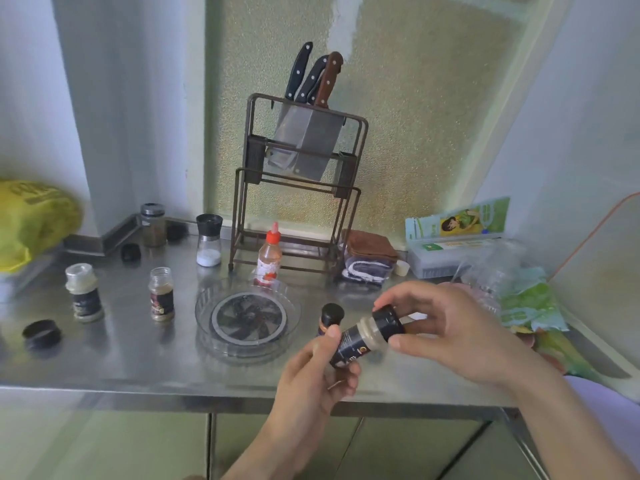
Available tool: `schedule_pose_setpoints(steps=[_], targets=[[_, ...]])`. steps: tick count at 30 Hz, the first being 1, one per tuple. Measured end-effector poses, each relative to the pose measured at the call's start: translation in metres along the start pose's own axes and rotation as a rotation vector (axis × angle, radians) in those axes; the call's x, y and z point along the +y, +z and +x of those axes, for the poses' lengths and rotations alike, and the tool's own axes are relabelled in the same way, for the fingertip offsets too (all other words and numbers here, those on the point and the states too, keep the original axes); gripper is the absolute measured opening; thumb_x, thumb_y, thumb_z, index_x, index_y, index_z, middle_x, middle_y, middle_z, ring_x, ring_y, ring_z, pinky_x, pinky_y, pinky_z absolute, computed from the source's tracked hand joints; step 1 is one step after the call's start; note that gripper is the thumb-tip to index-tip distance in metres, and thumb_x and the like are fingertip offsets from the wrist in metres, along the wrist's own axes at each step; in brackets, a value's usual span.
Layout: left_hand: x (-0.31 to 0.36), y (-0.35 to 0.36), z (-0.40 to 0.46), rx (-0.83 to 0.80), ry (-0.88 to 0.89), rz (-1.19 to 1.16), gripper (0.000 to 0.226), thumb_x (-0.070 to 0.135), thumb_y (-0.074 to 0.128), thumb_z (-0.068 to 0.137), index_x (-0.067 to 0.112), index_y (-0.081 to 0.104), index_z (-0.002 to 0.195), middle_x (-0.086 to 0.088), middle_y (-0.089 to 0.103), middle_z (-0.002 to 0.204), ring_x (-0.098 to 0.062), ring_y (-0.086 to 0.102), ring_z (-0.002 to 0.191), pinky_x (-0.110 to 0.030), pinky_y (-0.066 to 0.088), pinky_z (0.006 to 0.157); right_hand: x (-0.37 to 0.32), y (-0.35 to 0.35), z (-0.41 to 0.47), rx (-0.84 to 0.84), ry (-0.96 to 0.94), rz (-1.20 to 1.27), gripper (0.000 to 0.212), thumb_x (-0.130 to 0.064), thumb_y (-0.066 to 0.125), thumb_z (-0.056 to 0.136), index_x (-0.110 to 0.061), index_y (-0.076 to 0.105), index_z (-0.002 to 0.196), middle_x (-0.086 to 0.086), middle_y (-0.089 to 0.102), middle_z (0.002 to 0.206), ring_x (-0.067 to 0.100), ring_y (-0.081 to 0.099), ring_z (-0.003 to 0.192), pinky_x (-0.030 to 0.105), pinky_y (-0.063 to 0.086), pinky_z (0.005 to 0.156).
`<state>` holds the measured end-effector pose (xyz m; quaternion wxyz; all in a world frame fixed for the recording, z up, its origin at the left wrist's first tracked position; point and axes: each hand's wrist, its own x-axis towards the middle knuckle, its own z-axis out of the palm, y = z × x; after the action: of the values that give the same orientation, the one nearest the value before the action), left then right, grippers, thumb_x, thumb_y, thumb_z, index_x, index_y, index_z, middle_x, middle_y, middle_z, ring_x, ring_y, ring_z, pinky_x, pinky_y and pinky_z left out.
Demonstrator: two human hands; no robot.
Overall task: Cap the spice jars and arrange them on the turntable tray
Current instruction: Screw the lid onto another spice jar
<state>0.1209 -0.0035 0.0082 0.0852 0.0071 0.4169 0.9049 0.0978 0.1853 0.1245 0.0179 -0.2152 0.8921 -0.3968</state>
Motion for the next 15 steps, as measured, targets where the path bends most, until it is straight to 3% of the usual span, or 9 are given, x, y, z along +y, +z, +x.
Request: schedule_pose_setpoints(steps=[3, 6, 10, 13, 15], targets=[[0.002, -0.006, -0.003, 0.019, -0.014, 0.007, 0.052, 0.036, 0.064, 0.095, -0.014, 0.061, 0.107, -0.019, 0.062, 0.076, -0.022, 0.052, 0.060, -0.027, 0.046, 0.058, -0.004, 0.005, 0.000, -0.003, -0.035, -0.072, 0.044, 0.003, 0.079, 0.083, -0.031, 0.071, 0.108, -0.010, 0.073, 0.110, 0.010, 0.069, 0.112, 0.037, 0.057, 0.100], [0.007, -0.008, -0.005, 0.014, -0.030, 0.032, 0.042, 0.044, 0.064, 0.093, 0.003, 0.070, 0.086, -0.017, 0.060, 0.071, -0.020, 0.051, 0.054, -0.025, 0.043, 0.050, -0.003, 0.008, 0.001, -0.002, -0.074, -0.136, 0.047, 0.002, 0.080, 0.082, -0.036, 0.071, 0.108, -0.013, 0.071, 0.114, 0.008, 0.067, 0.117, 0.036, 0.055, 0.104], [0.008, -0.010, -0.003, 0.004, -0.009, 0.023, 0.040, 0.035, 0.066, 0.094, -0.004, 0.070, 0.094, -0.020, 0.066, 0.078, -0.023, 0.059, 0.063, -0.027, 0.052, 0.061, -0.003, 0.005, 0.004, -0.030, -0.052, -0.118, 0.041, -0.002, 0.081, 0.083, -0.033, 0.070, 0.107, -0.010, 0.074, 0.111, 0.009, 0.070, 0.111, 0.037, 0.057, 0.101], [0.008, -0.013, -0.001, -0.031, 0.008, 0.004, 0.036, 0.027, 0.069, 0.091, -0.005, 0.069, 0.105, -0.025, 0.070, 0.088, -0.023, 0.063, 0.070, -0.025, 0.056, 0.067, -0.002, 0.010, 0.008, 0.020, -0.018, -0.114, 0.025, -0.025, 0.084, 0.084, -0.029, 0.069, 0.104, -0.004, 0.077, 0.094, 0.012, 0.076, 0.085, 0.043, 0.062, 0.084], [0.008, -0.015, 0.001, -0.030, 0.014, 0.014, 0.038, 0.025, 0.071, 0.089, -0.006, 0.069, 0.111, -0.026, 0.070, 0.089, -0.022, 0.062, 0.069, -0.025, 0.056, 0.066, -0.001, 0.010, 0.008, 0.019, -0.001, -0.140, 0.028, -0.044, 0.079, 0.082, -0.030, 0.069, 0.104, -0.004, 0.077, 0.089, 0.013, 0.076, 0.077, 0.045, 0.062, 0.080]])
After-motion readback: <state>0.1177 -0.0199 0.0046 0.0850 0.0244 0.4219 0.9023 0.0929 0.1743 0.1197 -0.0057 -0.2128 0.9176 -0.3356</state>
